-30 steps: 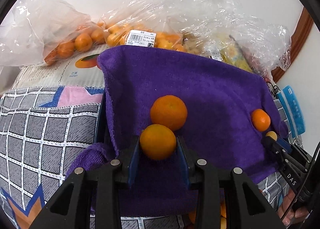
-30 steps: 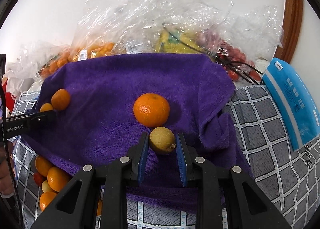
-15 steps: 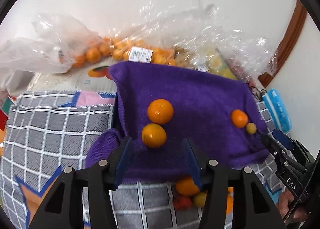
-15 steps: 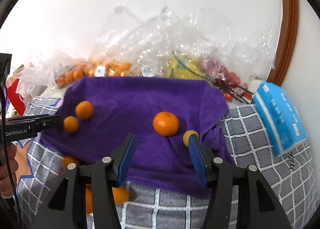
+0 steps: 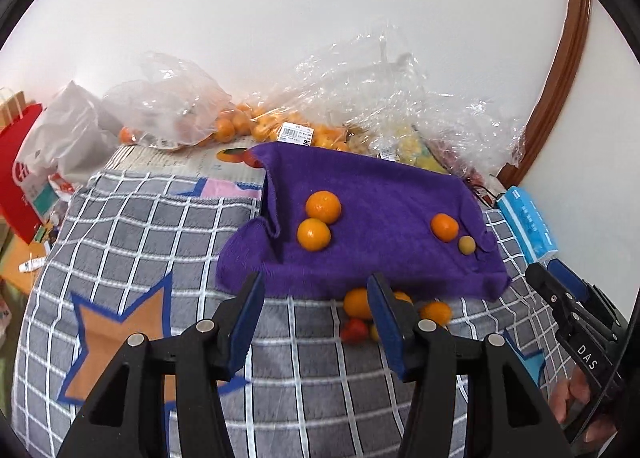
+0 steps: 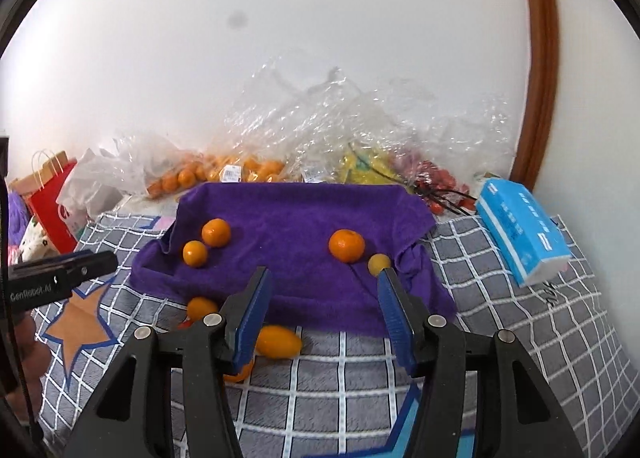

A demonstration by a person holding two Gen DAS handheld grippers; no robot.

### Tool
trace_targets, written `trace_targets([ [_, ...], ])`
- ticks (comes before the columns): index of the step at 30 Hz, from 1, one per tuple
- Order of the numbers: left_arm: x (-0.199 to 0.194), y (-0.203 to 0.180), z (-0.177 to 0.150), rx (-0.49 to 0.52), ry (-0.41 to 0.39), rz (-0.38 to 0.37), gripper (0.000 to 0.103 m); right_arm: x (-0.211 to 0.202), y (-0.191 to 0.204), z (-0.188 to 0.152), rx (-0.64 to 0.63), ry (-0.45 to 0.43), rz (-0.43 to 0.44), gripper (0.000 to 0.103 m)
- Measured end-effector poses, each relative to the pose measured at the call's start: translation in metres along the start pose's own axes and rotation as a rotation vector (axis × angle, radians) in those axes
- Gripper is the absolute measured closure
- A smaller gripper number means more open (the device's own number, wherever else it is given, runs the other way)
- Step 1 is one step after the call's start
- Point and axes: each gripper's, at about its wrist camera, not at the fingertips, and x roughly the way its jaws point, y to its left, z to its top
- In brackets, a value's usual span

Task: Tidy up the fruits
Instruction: 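Withdraw both open tools back toward the remaining fruit cluster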

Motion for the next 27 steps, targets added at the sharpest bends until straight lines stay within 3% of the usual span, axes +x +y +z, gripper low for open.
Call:
trace_targets([
  [7,-0.014,-0.001,-0.021,-0.002,0.01,-0.038,0.052,-0.018,0.003,-0.018,0.006,0.051,0.017,0.048],
  [27,-0.026,0.005,-0.044,0.02,0.023,-0.058,0.052,-0.034,0.011,-0.039,-0.005,0.043,0.007,0.053],
])
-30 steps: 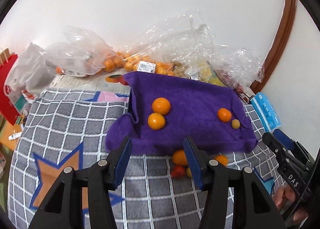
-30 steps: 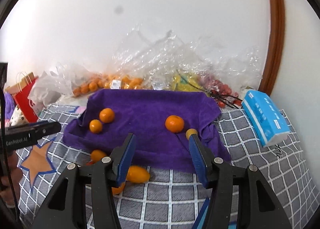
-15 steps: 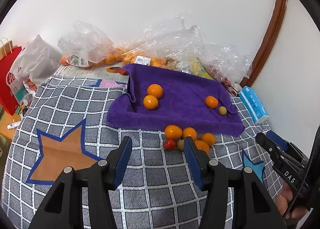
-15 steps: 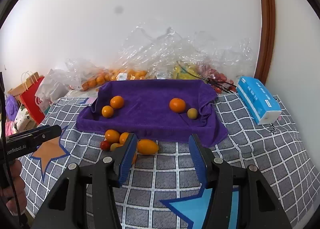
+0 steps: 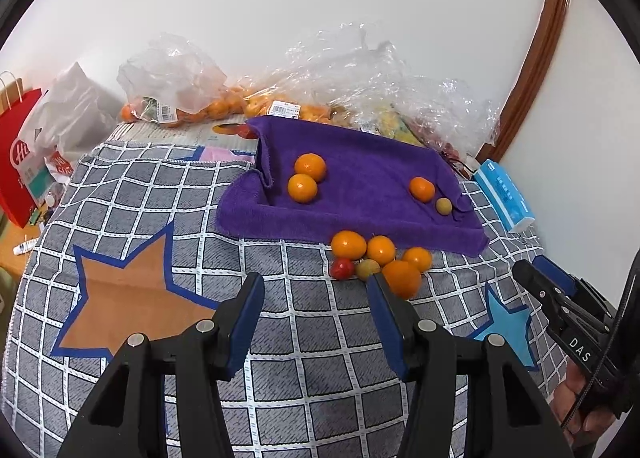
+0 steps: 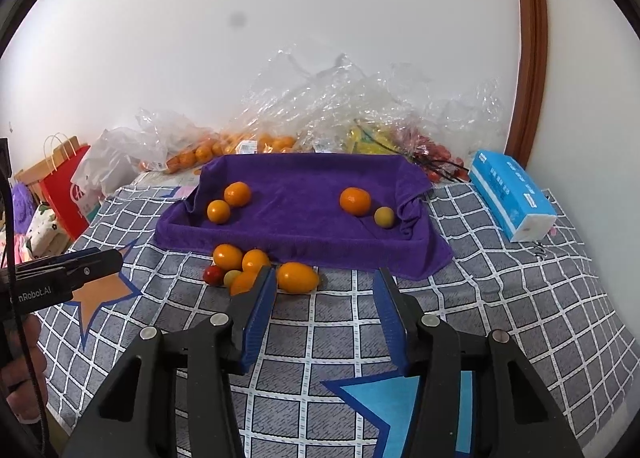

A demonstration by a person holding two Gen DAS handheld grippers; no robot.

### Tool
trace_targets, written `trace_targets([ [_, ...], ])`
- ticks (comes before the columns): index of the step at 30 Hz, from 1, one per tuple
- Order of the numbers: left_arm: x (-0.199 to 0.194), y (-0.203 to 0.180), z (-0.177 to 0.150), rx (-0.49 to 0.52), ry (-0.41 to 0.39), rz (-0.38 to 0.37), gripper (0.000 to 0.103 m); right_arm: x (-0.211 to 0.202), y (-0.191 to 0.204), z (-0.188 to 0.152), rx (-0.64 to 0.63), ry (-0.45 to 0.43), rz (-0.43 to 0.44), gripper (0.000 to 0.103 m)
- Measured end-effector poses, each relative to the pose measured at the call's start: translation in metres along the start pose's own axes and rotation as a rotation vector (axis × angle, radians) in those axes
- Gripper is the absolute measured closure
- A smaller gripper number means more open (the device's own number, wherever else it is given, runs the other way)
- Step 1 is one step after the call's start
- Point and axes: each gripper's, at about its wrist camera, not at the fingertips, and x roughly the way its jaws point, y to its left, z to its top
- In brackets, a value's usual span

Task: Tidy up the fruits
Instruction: 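Withdraw both open tools back toward the remaining fruit cluster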

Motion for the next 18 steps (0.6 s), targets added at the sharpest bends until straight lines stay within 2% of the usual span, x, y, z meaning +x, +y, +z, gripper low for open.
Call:
trace_targets([
  [7,0.015,0.013,-0.002,-0.029,0.023,0.001,0.052,0.016,-0.001,-0.005,-0.001,0.024,-0.007,0.053],
  [14,0.032,0.028,-0.001,-0.058,0.066,0.012,0.052,0.036,0.0,-0.007,-0.001,0.06,0.0,0.058],
  [18,0.039,0.036,-0.001,-0.072,0.077,0.014,0.052,0.05,0.006,-0.01,-0.023,0.092,0.012,0.069],
])
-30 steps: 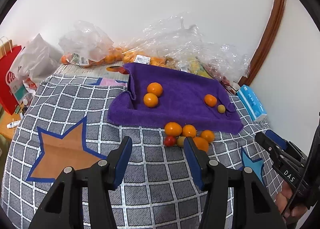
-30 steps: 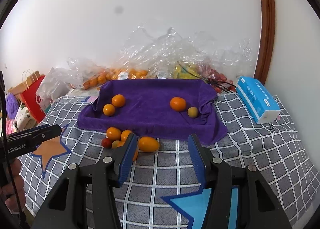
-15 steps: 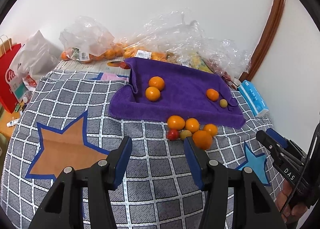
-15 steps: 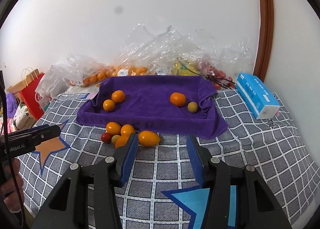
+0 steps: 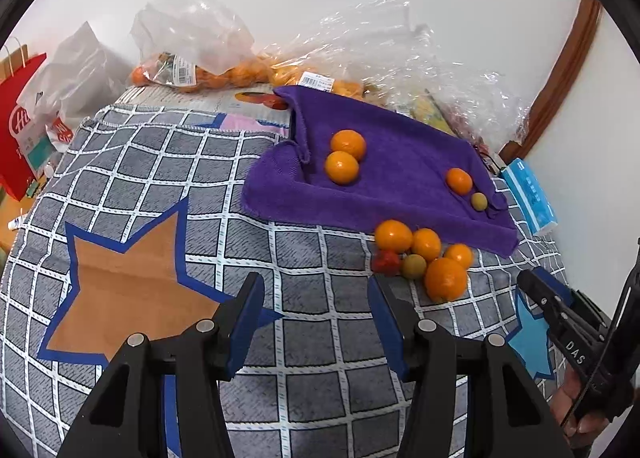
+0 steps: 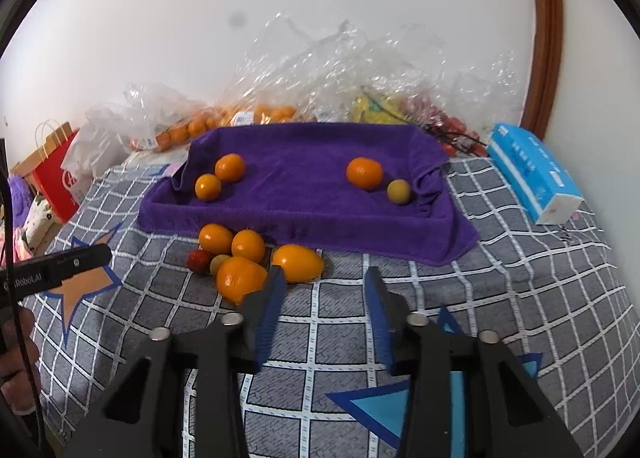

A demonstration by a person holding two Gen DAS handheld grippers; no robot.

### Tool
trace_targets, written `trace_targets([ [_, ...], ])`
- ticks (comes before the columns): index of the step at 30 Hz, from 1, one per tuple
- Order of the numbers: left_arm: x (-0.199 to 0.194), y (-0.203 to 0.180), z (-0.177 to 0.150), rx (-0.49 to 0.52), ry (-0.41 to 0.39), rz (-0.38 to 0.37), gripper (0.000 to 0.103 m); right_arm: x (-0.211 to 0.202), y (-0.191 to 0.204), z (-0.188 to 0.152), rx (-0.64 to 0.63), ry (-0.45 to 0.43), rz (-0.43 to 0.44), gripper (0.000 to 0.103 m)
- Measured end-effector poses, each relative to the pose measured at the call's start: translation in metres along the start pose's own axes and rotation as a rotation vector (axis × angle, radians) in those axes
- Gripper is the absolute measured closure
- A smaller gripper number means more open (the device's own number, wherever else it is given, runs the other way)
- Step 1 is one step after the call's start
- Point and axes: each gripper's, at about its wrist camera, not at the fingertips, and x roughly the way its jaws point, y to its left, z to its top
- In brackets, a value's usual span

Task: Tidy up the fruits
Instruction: 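Withdraw both open tools back toward the remaining fruit cluster, then grasp an oblong orange with the right tool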

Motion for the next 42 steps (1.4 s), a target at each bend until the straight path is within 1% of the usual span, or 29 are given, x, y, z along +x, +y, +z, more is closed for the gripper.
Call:
trace_targets([
  [5,0.01,0.003,0.006,0.007,0.016,0.004,0.052,0.011,0.004,0.0,-0.019,0.016,0.005,0.069],
  [11,0.019,0.006,0.013,0.005,0.019,0.001,0.052,0.032,0.004,0.004,-0.03,0.051,0.032,0.069],
  [16,0.033,0.012,0.017,-0.028,0.034,-0.012,0.052,0.051,0.0,0.008,-0.008,0.079,0.049,0.069],
  [21,0.044,0.013,0.019,-0.033,0.055,-0.011,0.052,0.063,0.0,0.014,0.004,0.1,0.087,0.069],
  [25,0.046,0.014,0.021,-0.044,0.056,-0.014,0.052,0.07,0.004,0.019,-0.005,0.103,0.092,0.065],
  [27,0.047,0.015,0.023,-0.052,0.057,-0.017,0.052,0.073,0.006,0.021,-0.016,0.11,0.088,0.061],
  [32,0.049,0.017,0.027,-0.062,0.061,-0.021,0.052,0.084,0.007,0.027,-0.014,0.132,0.108,0.055],
  [35,0.051,0.018,0.03,-0.067,0.068,-0.025,0.052,0.09,0.008,0.03,-0.018,0.149,0.129,0.055],
  [38,0.053,0.018,0.032,-0.071,0.069,-0.027,0.052,0.091,0.012,0.03,-0.04,0.146,0.124,0.055],
  [40,0.054,0.018,0.032,-0.073,0.071,-0.029,0.052,0.093,0.011,0.031,-0.036,0.155,0.137,0.055],
  [41,0.054,0.018,0.032,-0.073,0.072,-0.031,0.052,0.094,0.009,0.031,-0.027,0.16,0.151,0.058],
  [42,0.055,0.018,0.032,-0.074,0.075,-0.033,0.052,0.096,0.006,0.031,-0.01,0.169,0.181,0.065],
])
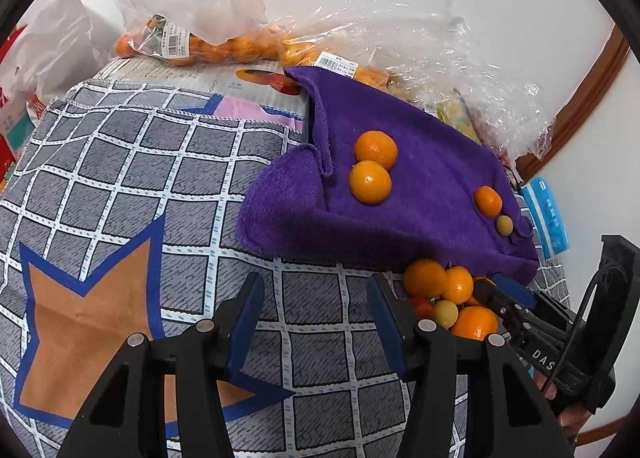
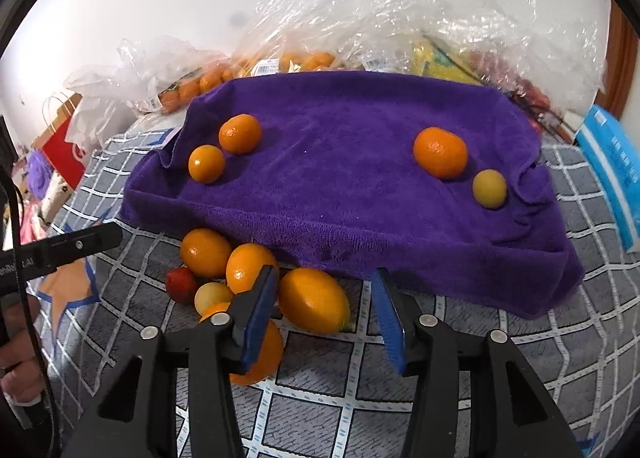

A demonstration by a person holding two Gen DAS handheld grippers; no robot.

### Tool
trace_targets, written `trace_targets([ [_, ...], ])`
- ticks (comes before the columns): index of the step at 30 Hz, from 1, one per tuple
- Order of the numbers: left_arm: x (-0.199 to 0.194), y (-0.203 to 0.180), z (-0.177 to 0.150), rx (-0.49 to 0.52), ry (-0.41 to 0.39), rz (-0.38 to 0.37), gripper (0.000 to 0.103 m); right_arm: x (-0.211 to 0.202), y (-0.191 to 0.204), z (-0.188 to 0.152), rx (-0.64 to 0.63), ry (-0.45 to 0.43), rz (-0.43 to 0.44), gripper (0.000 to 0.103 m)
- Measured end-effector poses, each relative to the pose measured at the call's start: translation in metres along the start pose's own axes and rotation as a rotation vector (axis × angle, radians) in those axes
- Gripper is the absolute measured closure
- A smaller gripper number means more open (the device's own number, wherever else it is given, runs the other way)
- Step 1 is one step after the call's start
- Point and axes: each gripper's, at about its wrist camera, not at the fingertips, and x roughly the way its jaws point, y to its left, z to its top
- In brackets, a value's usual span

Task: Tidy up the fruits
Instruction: 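Grasp an oblong orange with the right tool, then grasp the small red fruit with the left tool while the right tool holds the orange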

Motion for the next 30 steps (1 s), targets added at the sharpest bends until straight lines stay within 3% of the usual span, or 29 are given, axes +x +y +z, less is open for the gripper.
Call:
trace_targets([
  [2,0.001,-0.001,-0.001,-0.002,0.006,0.0,0.052,0.0,-0.003,0.0,0.022,0.015,0.033,0.071],
  [11,-0.007,-0.007,-0.004,0.01,0.0,0.005,0.052,-0.019,-0.022,-0.012,0.065,-0.003,-0.043,0.071],
  [20,-0.008,-0.014,-0.009,0.029,0.009,0.004,0.052,-0.012,-0.02,-0.023,0.016,0.022,-0.091,0.069],
  [30,-0.008,-0.032,-0.019,0.098,0.013,0.004,0.052,-0.039,-0.024,-0.032,0.021,-0.058,-0.111,0.07],
])
